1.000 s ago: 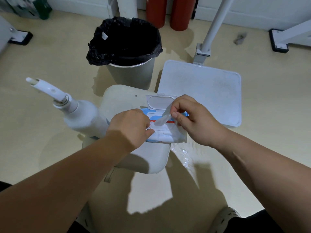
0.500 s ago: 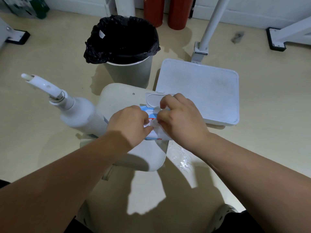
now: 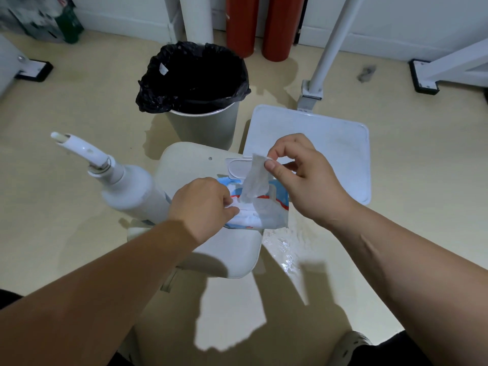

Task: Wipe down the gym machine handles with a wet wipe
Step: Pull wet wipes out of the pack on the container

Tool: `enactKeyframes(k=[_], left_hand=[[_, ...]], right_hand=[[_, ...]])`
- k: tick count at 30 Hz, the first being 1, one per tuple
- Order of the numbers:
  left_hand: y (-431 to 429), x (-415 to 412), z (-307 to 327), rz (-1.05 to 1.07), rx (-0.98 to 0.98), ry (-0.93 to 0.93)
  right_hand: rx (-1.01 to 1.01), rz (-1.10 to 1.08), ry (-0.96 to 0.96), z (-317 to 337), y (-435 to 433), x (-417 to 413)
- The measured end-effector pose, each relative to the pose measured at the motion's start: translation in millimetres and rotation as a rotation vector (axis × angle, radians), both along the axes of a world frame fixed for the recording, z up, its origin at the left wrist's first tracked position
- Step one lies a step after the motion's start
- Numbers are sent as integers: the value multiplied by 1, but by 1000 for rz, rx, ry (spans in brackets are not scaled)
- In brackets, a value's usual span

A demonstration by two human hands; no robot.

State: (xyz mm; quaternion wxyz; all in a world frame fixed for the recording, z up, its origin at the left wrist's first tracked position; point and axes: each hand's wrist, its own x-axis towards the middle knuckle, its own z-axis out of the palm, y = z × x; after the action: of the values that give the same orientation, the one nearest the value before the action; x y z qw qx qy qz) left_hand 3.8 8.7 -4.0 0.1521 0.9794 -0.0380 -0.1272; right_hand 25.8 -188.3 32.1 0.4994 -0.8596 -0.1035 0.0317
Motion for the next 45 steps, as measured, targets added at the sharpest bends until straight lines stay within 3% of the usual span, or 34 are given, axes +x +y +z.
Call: enactKeyframes(k=[4,11,18,22,28,32,38,40,43,45], left_hand=[[1,-4,-2,15,-50,0],[-1,-3,2,155,-265,-38],[-7,1,8,230,-451,-51],[-18,-1,15,89,-334,-192],[-28,-5,8,-207,-175,-129],[-32,-7,7,-345,180,-154],[-16,0,7,-221,345,-64],[-7,4,6,-176,228,-114],[-7,1,10,-94,-213,-309],[-16,-3,26,45,-581,-212]], right_hand=[[134,-43,-39,24,3,3],[154,-176,-94,45,-19,6],[108,-133,99,35,-37,3],[103,-105,140,28,-41,4],[3,-155,256,13,-50,6],[-60,-103,245,6,-47,8],[-59,-28,195,1,-34,13],[-49,5,191,1,-30,14],[-11,48,171,8,-24,19],[18,67,142,20,-22,20]])
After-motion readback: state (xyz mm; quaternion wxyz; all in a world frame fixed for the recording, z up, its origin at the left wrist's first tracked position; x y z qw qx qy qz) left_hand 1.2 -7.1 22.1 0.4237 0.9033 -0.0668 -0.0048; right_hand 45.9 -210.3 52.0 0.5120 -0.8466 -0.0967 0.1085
